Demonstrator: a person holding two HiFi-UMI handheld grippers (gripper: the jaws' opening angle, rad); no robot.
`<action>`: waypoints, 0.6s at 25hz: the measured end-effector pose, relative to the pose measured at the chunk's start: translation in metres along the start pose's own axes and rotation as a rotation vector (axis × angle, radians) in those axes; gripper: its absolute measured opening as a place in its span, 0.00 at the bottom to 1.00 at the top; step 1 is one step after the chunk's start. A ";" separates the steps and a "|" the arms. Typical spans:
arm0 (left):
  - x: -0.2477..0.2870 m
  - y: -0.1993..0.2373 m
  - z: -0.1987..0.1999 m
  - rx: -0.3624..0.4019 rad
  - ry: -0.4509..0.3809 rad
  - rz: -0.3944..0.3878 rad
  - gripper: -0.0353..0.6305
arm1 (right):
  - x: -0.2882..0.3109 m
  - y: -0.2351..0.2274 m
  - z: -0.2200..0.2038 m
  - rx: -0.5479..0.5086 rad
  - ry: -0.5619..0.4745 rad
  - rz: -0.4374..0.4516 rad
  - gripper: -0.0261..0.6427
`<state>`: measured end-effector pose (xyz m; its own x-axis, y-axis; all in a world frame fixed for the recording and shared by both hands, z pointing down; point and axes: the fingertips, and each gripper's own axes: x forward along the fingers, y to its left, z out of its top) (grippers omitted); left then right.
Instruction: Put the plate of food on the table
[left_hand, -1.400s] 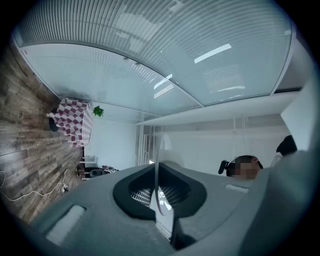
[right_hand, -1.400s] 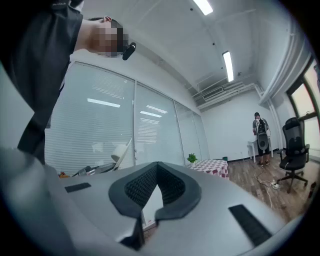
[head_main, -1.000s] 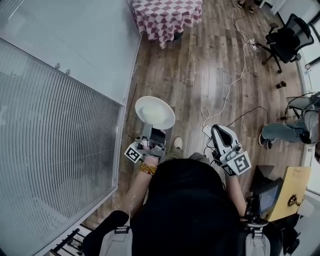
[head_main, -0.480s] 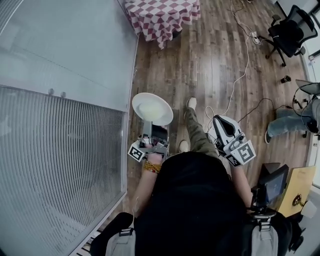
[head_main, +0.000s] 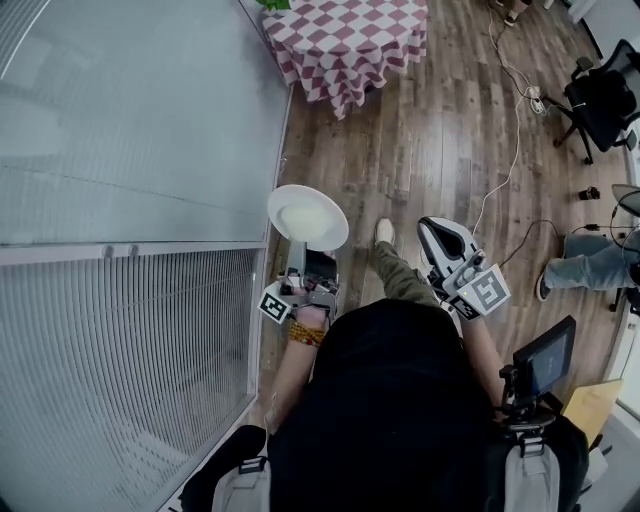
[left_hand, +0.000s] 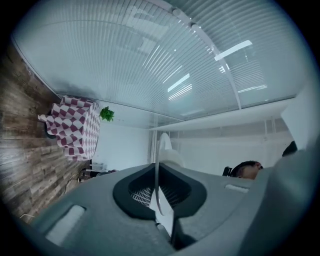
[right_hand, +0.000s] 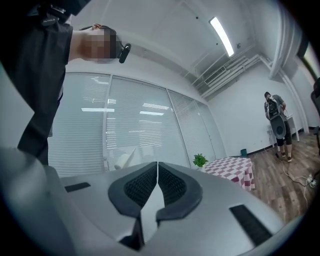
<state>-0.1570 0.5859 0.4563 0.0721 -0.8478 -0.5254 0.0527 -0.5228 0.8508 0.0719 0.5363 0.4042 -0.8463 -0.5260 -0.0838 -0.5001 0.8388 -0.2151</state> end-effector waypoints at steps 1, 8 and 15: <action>0.019 0.009 0.001 0.002 0.003 -0.001 0.08 | 0.011 -0.016 0.002 -0.005 0.009 0.006 0.06; 0.140 0.083 0.004 -0.035 0.022 -0.006 0.08 | 0.082 -0.130 0.015 -0.019 0.019 -0.004 0.06; 0.215 0.112 -0.009 -0.034 0.061 -0.012 0.08 | 0.125 -0.189 0.020 0.016 0.008 0.029 0.06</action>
<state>-0.1270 0.3454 0.4383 0.1314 -0.8343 -0.5355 0.0879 -0.5283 0.8445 0.0643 0.3092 0.4150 -0.8619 -0.5003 -0.0828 -0.4724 0.8515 -0.2278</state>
